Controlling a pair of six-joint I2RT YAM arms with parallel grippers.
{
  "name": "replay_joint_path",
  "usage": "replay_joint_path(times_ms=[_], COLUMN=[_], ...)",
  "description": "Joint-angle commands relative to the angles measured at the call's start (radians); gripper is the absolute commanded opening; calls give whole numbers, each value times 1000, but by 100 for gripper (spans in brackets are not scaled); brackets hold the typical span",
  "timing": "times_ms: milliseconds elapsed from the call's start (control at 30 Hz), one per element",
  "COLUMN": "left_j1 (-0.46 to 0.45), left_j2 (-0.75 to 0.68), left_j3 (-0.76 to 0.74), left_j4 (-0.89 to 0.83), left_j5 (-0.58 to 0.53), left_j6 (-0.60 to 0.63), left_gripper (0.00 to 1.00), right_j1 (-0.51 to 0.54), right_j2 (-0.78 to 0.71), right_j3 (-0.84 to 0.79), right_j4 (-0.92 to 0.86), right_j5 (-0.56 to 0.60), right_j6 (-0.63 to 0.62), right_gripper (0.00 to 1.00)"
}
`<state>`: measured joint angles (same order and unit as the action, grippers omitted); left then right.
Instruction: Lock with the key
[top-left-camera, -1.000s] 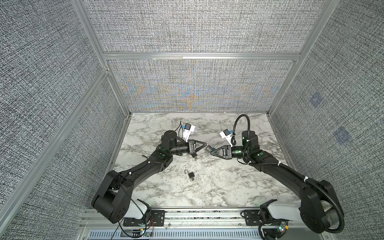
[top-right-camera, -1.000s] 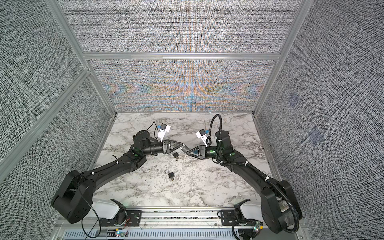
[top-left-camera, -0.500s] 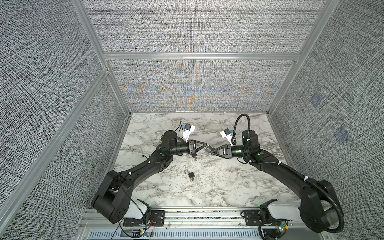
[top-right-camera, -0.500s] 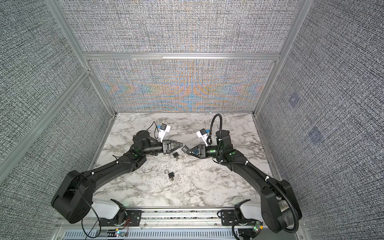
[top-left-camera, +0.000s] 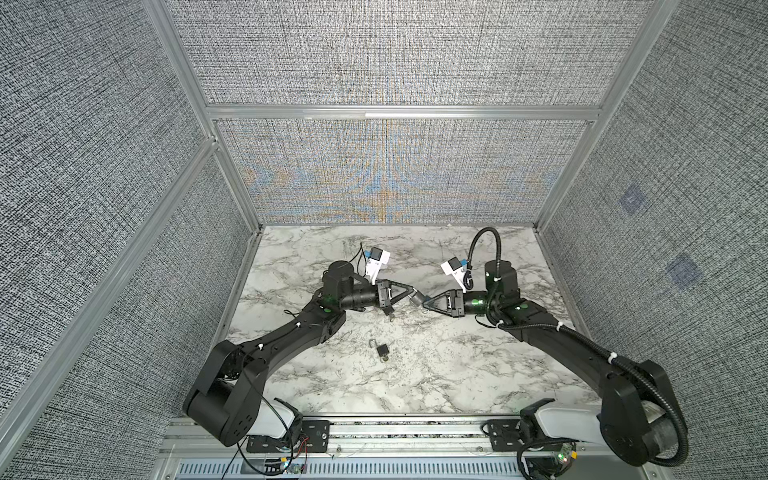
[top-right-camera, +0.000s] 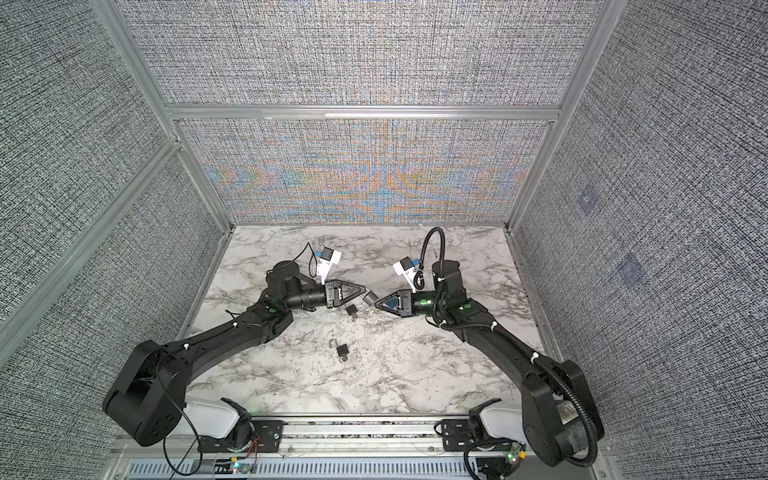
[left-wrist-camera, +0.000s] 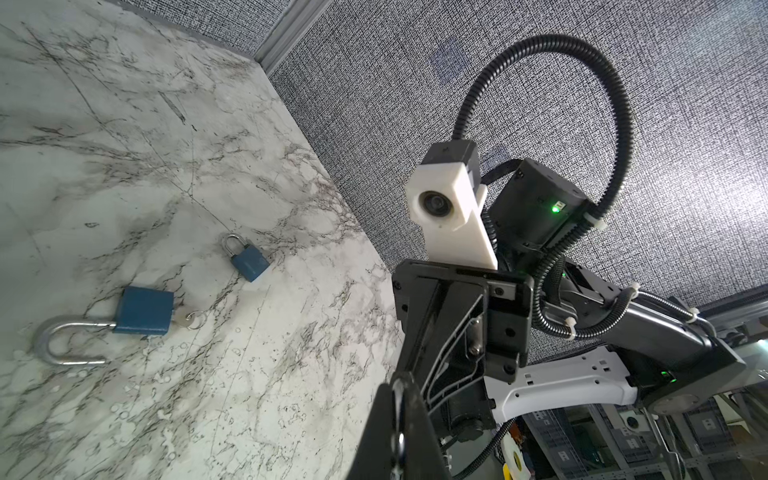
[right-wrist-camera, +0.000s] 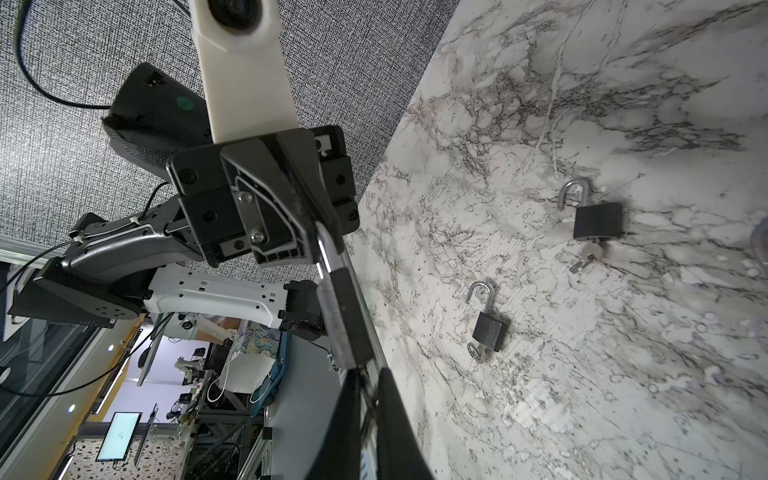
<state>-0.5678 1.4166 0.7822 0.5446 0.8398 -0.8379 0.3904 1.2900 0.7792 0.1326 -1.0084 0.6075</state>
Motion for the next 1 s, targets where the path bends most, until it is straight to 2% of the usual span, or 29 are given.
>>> replay_joint_path(times_ms=[0,100,967], left_j1=[0,0,34], left_j2=[-2,-7,-12], left_j3=[3,4,-16], left_j4=[34,33,164], left_j5=[-2,-4,47], left_j6=[-1,-1,-87], left_gripper=[0,0,0], right_j1=[-1,-1,-23], right_j2=[-4,-6,-80], right_j3=[-7,-9,-82], right_j4=[14,17,7], right_j5=[-9,-9,-5], right_j6=[10,14,22], right_gripper=[6,0,0])
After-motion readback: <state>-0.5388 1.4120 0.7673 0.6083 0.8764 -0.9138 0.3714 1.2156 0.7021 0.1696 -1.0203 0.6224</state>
